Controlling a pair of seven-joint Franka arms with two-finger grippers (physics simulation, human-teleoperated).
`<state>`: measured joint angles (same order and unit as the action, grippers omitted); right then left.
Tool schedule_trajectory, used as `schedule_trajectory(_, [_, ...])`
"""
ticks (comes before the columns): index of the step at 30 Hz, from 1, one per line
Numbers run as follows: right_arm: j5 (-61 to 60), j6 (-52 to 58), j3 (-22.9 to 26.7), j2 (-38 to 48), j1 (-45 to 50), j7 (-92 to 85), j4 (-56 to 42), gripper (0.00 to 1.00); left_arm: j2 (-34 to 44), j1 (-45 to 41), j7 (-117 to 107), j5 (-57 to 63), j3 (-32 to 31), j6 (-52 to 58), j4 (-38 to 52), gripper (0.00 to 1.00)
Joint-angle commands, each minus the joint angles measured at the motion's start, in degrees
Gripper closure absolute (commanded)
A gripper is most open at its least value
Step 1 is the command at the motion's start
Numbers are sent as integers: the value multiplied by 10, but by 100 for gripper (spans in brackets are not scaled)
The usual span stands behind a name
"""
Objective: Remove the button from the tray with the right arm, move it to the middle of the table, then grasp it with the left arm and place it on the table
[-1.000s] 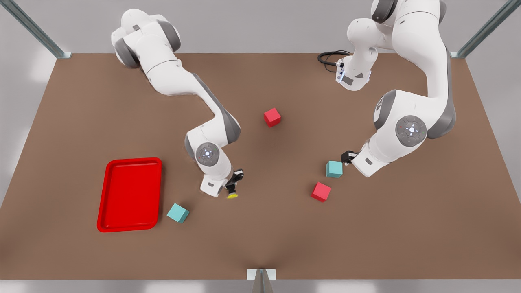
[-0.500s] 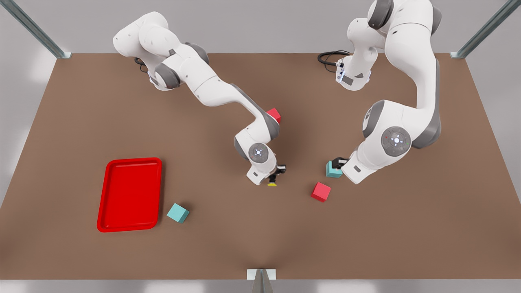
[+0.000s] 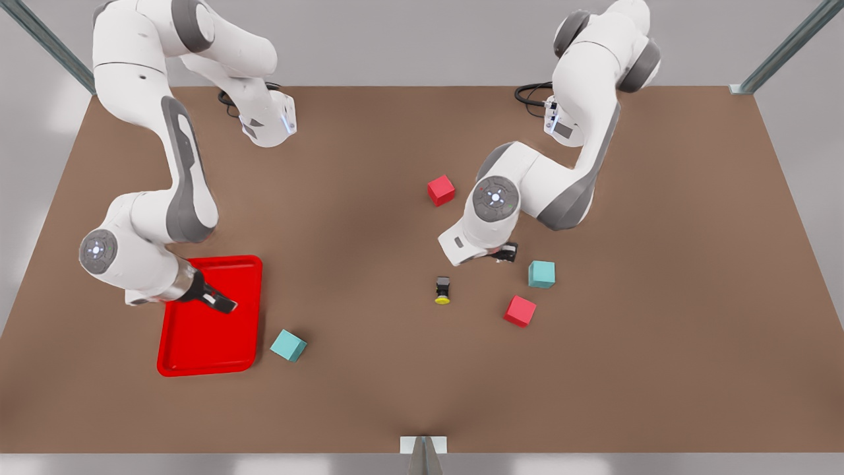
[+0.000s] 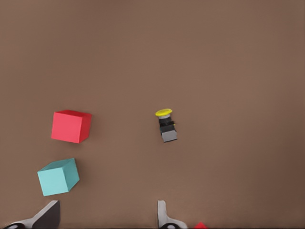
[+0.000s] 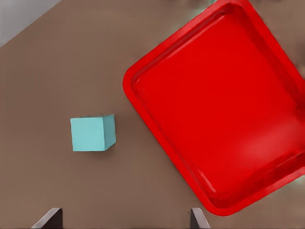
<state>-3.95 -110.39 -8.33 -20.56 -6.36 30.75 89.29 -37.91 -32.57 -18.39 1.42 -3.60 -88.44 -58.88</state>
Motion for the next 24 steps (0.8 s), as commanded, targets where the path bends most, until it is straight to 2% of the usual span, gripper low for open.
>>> schedule_trajectory(1, [58, 127, -1, 35, -27, -311, -18, 0, -39, -6, -87, 1, -1, 42, 24, 1])
schedule_trajectory(3, [52, 197, 1, 108, -24, -311, -16, 0, -60, 4, -95, -25, 3, 17, 25, 1])
schedule_trajectory(4, [54, 205, 9, 111, 2, -311, -15, 0, -81, 12, -97, -25, 3, -9, 25, 4])
schedule_trajectory(5, [59, 205, 8, 105, -1, -312, -15, 0, -92, 23, -96, -29, 6, -32, 25, 0])
schedule_trajectory(7, [60, 159, 8, 61, -10, -311, -17, 0, -120, 24, -104, -31, 5, -77, 32, 0])
schedule_trajectory(12, [65, 117, 5, 42, -6, -302, -24, 0, -189, 18, -89, -41, 5, -165, 63, 0])
schedule_trajectory(24, [65, 116, 8, 6, -13, -303, -47, 0, -231, -8, -66, -26, 10, -196, 59, 0])
